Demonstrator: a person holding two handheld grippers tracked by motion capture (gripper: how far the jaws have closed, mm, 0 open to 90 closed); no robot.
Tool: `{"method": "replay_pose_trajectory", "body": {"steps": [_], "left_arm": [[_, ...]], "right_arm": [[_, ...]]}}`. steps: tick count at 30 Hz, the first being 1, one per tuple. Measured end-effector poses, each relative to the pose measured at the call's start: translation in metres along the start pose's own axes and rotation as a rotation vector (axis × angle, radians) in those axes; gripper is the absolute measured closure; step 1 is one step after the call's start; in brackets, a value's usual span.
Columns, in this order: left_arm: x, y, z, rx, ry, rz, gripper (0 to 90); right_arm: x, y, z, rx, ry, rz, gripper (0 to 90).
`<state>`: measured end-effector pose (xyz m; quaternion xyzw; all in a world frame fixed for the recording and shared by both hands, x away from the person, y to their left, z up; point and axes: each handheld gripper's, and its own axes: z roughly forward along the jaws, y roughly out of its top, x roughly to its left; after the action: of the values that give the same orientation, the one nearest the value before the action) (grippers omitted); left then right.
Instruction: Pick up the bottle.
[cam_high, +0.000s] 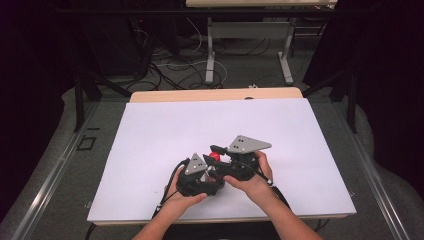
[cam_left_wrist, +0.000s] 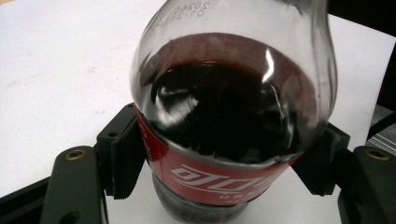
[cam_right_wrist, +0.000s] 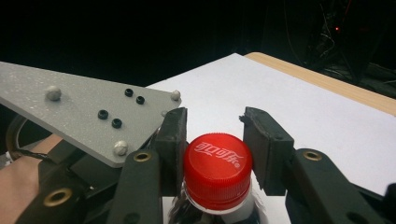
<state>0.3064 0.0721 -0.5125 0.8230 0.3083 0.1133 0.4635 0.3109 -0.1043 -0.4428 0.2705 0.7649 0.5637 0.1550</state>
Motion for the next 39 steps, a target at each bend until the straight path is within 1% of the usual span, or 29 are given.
{"method": "replay_pose_trajectory", "body": {"steps": [2, 4, 5, 6, 7, 9, 10, 11, 14, 16, 17, 18, 19, 21, 22, 23, 24, 25, 26, 27, 28, 29, 31, 32, 33, 35, 37, 38, 39], "left_arm": [[0.000, 0.000, 0.000, 0.000, -0.002, -0.001, 29.4], [0.000, 0.000, 0.000, 0.003, -0.005, 0.001, 29.4], [0.000, 0.000, 0.000, 0.007, -0.008, 0.016, 29.4], [0.000, 0.000, 0.000, 0.008, -0.007, 0.016, 29.4], [0.000, 0.000, 0.000, 0.009, -0.010, 0.016, 29.5], [0.000, 0.000, 0.000, 0.008, -0.005, 0.022, 29.5], [-0.001, 0.000, 0.000, 0.013, -0.007, 0.021, 29.5], [-0.001, 0.000, 0.000, 0.013, -0.011, 0.020, 29.5], [-0.001, 0.000, 0.000, 0.015, -0.025, 0.022, 29.6], [-0.001, 0.000, -0.001, 0.013, -0.038, 0.027, 29.6], [-0.002, 0.000, -0.002, 0.011, -0.046, 0.024, 29.6], [-0.002, 0.001, -0.002, 0.012, -0.047, 0.034, 29.6], [-0.002, 0.001, -0.002, 0.012, -0.047, 0.034, 29.6], [-0.003, 0.002, -0.003, 0.004, -0.056, 0.049, 29.5], [-0.003, 0.002, -0.004, 0.006, -0.062, 0.049, 29.5], [-0.004, 0.002, -0.003, -0.005, -0.060, 0.046, 29.5], [-0.004, 0.002, -0.003, -0.004, -0.057, 0.049, 29.5], [-0.004, 0.002, -0.003, -0.004, -0.057, 0.049, 29.5], [-0.003, 0.003, -0.004, -0.005, -0.051, 0.043, 29.5], [-0.003, 0.003, -0.004, 0.005, -0.047, 0.038, 29.5], [-0.003, 0.003, -0.004, 0.004, -0.044, 0.034, 29.5], [-0.002, 0.003, -0.005, 0.007, -0.041, 0.032, 29.4], [-0.002, 0.003, -0.004, -0.002, -0.033, 0.031, 29.4], [-0.002, 0.003, -0.004, -0.002, -0.037, 0.026, 29.5], [-0.001, 0.003, -0.004, -0.006, -0.035, 0.028, 29.4], [-0.001, 0.003, -0.004, -0.007, -0.028, 0.025, 29.4], [-0.002, 0.003, -0.005, -0.001, -0.029, 0.020, 29.5], [-0.002, 0.003, -0.005, -0.001, -0.029, 0.020, 29.5], [-0.002, 0.003, -0.005, -0.010, -0.025, 0.014, 29.5]], "right_arm": [[-0.001, 0.000, -0.001, 0.003, -0.001, -0.013, 60.6], [-0.002, 0.000, -0.001, 0.004, 0.012, -0.009, 60.8], [-0.003, 0.000, -0.001, 0.005, 0.017, -0.008, 60.9], [-0.004, 0.000, -0.002, 0.011, 0.027, -0.004, 61.0], [-0.005, -0.001, -0.001, -0.004, 0.039, -0.006, 61.0], [-0.009, 0.000, -0.002, 0.019, 0.070, -0.015, 61.1], [-0.010, 0.000, -0.002, 0.010, 0.078, -0.021, 61.2], [-0.011, 0.000, -0.002, 0.015, 0.091, -0.013, 61.2], [-0.017, 0.001, -0.002, 0.030, 0.147, -0.034, 61.3], [-0.020, 0.002, -0.002, 0.025, 0.183, -0.037, 61.3], [-0.022, 0.002, -0.002, 0.030, 0.207, -0.050, 61.3], [-0.023, 0.003, -0.003, 0.032, 0.222, -0.049, 61.4], [-0.025, 0.004, -0.003, 0.040, 0.247, -0.064, 61.4], [-0.028, 0.006, -0.003, 0.040, 0.291, -0.103, 61.3], [-0.029, 0.007, -0.003, 0.039, 0.313, -0.111, 61.3], [-0.031, 0.009, -0.003, 0.044, 0.336, -0.129, 61.2], [-0.033, 0.009, -0.003, 0.046, 0.352, -0.130, 61.1], [-0.033, 0.009, -0.003, 0.046, 0.352, -0.130, 61.1], [-0.033, 0.010, -0.004, 0.042, 0.325, -0.109, 59.7], [-0.031, 0.010, -0.005, 0.045, 0.302, -0.096, 53.2], [-0.028, 0.009, -0.005, 0.020, 0.269, -0.083, 46.0], [-0.025, 0.008, -0.006, 0.012, 0.244, -0.072, 45.0], [-0.015, 0.007, -0.008, -0.021, 0.167, -0.061, 45.1], [-0.011, 0.007, -0.008, -0.028, 0.136, -0.076, 45.7], [-0.006, 0.006, -0.008, -0.027, 0.107, -0.077, 47.0], [0.001, 0.005, -0.007, -0.030, 0.046, -0.061, 49.1], [0.005, 0.004, -0.007, -0.028, -0.002, -0.054, 52.8], [0.005, 0.004, -0.007, -0.028, -0.002, -0.054, 52.8], [0.006, 0.004, -0.007, -0.014, -0.023, -0.053, 54.1]]}}
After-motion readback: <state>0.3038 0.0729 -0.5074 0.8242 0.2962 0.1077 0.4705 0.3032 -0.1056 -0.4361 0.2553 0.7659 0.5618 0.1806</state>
